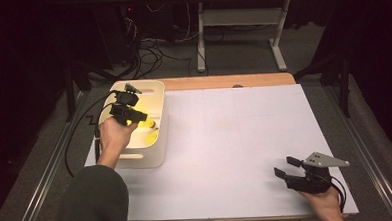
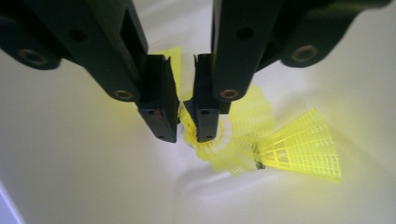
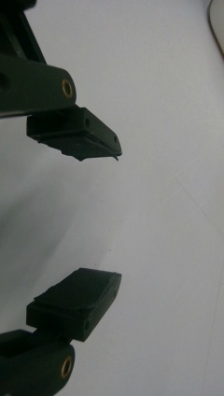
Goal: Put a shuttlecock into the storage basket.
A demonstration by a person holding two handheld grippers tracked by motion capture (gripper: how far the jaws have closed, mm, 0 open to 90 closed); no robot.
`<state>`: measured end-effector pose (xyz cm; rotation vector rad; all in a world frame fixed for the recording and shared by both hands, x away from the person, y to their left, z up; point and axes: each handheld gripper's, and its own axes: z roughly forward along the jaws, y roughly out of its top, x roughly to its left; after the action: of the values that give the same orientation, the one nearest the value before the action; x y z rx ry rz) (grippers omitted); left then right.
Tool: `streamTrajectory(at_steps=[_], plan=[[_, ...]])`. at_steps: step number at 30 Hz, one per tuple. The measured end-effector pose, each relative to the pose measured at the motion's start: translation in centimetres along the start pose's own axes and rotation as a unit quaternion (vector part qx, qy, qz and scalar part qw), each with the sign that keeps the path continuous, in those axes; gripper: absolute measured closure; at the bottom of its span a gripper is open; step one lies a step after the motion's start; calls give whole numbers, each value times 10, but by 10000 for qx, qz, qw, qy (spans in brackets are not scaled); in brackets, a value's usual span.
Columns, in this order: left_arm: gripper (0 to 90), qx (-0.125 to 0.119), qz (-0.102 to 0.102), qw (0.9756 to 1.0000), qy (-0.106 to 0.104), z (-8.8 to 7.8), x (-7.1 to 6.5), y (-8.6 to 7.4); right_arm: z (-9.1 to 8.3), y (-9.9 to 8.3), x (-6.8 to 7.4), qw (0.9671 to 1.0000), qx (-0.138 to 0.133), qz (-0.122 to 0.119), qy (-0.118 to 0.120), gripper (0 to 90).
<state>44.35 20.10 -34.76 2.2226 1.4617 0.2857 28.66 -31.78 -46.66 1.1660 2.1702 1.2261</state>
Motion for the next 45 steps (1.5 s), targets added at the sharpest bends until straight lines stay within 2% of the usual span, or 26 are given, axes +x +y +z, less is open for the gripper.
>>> streamTrajectory(at_steps=[4,9,15,24,32,45], plan=[[633,-119,-79,9999,-43,-3,0,0,0,0,0,10000,-8,4,-9,343],[511,-334,-60,9994,-15,-8,-3,1,-1,0,0,10000,-4,9,-14,343],[444,-470,68,9989,52,-14,-10,2,-1,0,0,10000,-7,1,-10,344],[433,-592,111,9982,-39,-22,-16,6,-1,0,0,10000,-11,11,-2,344],[429,-606,201,9979,-87,-26,-22,9,-1,0,0,10000,-16,14,10,345],[414,-670,228,9973,-209,-28,-28,12,-2,0,0,10000,-23,28,-5,346]])
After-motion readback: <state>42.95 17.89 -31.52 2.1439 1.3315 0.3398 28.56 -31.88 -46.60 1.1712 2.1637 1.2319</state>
